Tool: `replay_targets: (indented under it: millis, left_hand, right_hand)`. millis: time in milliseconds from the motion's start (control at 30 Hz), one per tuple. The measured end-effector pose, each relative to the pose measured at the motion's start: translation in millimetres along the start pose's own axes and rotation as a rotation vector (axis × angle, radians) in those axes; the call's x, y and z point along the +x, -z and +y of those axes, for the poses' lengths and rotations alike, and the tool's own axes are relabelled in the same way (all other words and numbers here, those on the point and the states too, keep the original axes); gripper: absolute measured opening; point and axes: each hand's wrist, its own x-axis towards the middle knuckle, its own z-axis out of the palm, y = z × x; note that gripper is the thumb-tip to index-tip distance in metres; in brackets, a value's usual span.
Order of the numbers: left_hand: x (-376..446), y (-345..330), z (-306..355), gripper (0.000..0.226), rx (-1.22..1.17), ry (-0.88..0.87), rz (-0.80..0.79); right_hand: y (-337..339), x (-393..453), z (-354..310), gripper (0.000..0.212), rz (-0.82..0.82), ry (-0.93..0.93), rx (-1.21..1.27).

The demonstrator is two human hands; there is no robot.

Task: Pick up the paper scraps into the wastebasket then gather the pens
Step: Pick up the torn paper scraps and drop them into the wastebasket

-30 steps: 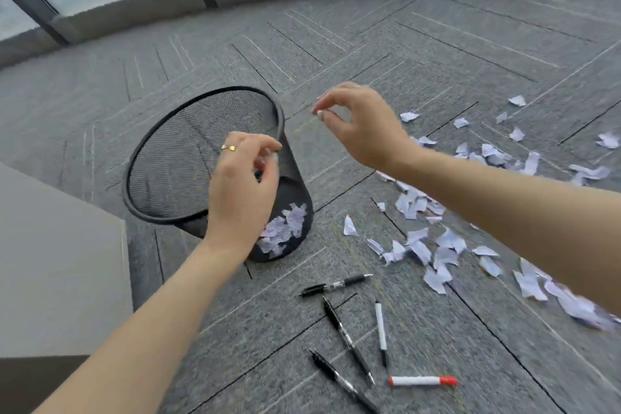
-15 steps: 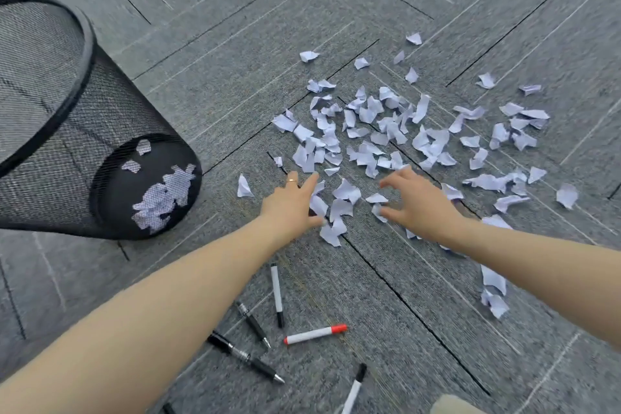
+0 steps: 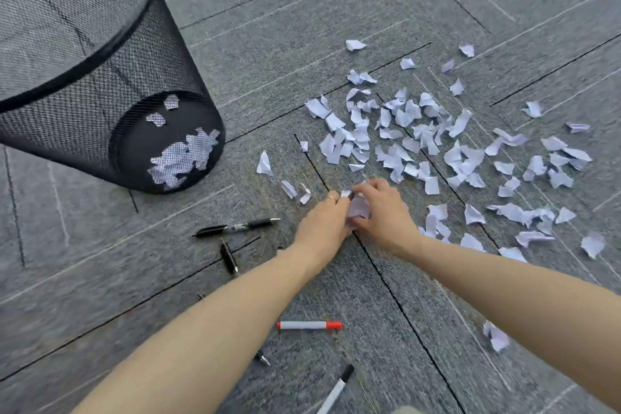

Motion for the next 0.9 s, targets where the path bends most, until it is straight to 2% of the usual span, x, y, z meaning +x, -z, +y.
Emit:
replay_targets:
  millis: [67,133,333,433,533,600,667,800,900]
  left_hand:
    - [-5.3,1.5,2.5,0.015,-0.105,0.002,-0.004]
    - [-7.8,3.2,2.4,0.008,-0.152,0.023,0.008]
    - [12.3,21.3,-19.6,0.026,-0.292,0.197,0.088]
    - [21.1,33.3,-41.9,0.020,-0.298,0.257,0.094]
    - [24.0,36.5,-56.2,0.044,-0.270,0.324,0.065]
    - [25.3,35.8,-58.1,0.046,-0.278,0.359,0.067]
    - [26.6,34.5,-58.1,0.035,-0.282,0.392,0.094]
    - [24.0,32.2,-58.4,0.010,-0.265,0.390,0.131]
    - [24.9,30.8,-61.0,0.028,-0.238,0.415,0.121]
  right_hand:
    - [3.0,1.0,4.4,0.024,-0.013,-0.001,0.066]
    - [6.1,1.7,8.0,0.005,-0.024,-0.004,0.052]
    - [13.0,-2.1,15.1,0.012,-0.036,-0.034,0.028]
    - [18.2,-6.2,19.1,0.011,-0.002,-0.021,-0.043]
    - [19.6,-5.0,22.3,0.029,0.037,-0.041,-0.058]
    - [19.4,-1.9,24.0,0.041,0.025,-0.069,-0.035]
    - [19.6,0.4,24.7,0.036,0.004,-0.081,-0.012]
    - [20.3,-3.6,22.0,0.005,-0.040,-0.096,0.056]
    - [21.6,-3.8,24.0,0.007,-0.042,-0.113,0.086]
